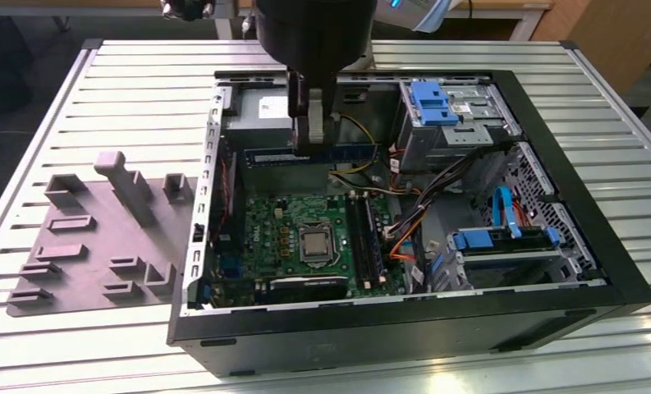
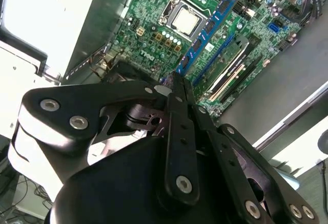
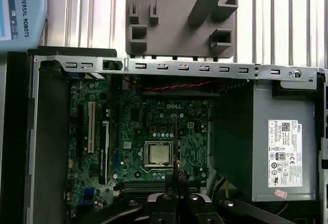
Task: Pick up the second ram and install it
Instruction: 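Pick up the second ram and move it above second insertion slot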
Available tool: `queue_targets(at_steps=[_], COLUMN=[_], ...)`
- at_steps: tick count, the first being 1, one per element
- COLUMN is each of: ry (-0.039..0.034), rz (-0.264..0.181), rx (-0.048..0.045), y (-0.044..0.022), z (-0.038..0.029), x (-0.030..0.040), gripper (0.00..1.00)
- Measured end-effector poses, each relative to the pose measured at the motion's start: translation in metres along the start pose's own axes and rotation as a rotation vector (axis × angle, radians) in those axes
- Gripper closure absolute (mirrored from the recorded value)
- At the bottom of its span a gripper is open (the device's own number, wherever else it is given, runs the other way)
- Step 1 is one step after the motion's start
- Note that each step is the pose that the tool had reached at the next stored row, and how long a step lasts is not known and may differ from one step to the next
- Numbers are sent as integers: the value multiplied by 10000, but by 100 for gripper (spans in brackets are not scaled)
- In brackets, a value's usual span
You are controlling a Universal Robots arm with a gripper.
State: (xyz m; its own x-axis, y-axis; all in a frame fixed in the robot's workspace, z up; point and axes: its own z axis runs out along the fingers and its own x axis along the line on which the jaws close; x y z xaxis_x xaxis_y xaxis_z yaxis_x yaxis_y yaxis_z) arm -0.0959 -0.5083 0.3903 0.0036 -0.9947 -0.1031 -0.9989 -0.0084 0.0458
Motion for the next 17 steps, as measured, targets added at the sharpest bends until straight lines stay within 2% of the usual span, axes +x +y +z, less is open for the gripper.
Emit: queue_targets(at_steps=[17], ry=[0], rz=[1], rx=[-11], y=[-160], z=[55], x=[7], gripper=[88])
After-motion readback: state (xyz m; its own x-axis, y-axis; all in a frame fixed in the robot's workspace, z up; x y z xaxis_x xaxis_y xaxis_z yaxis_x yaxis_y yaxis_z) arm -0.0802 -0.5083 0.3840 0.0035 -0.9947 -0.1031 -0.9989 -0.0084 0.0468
